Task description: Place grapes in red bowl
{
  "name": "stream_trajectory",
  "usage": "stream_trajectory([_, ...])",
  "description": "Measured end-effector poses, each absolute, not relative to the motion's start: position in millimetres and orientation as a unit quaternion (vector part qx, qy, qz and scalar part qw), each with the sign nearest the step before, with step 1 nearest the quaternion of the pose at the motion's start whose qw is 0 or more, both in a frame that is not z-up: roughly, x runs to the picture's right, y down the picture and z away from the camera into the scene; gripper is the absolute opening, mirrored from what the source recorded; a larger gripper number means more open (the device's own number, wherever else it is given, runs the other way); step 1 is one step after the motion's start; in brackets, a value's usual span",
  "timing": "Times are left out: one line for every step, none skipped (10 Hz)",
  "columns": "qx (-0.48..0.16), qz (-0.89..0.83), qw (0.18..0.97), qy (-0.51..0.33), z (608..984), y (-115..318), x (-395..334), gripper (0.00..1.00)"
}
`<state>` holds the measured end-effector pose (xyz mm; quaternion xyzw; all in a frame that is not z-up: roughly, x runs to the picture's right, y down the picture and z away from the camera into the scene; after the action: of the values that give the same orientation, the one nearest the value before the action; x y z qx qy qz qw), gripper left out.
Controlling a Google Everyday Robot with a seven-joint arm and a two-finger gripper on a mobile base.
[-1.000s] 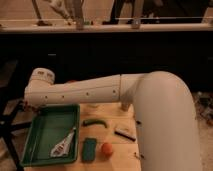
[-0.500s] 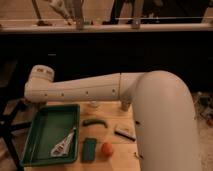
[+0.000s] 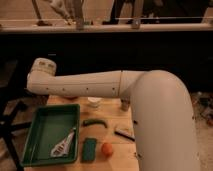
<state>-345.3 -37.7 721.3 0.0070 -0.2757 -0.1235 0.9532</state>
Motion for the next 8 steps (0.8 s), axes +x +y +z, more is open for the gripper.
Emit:
stream_trajectory([0.011, -0.106, 0.957, -0.268, 731.2, -46.0, -333.0, 0.0])
stream_trajectory([0.014, -0.096, 0.96, -0.263, 736.9, -50.8, -326.3, 0.0])
stream_trajectory([0.017, -0.085, 0.963, -0.257, 743.3, -55.7, -320.5, 0.0])
stream_trajectory([0.021, -0.074, 0.966, -0.248, 751.1, -64.2, -314.5, 0.0])
stream_trajectory([0.023, -0.069, 0.967, -0.243, 756.7, -69.1, -312.2, 0.0])
stream_trajectory([0.025, -0.064, 0.969, -0.237, 762.9, -75.3, -310.6, 0.0])
stream_trajectory([0.025, -0.058, 0.971, -0.232, 770.9, -80.1, -309.3, 0.0])
stream_trajectory([0.025, -0.051, 0.972, -0.229, 780.3, -83.4, -307.9, 0.0])
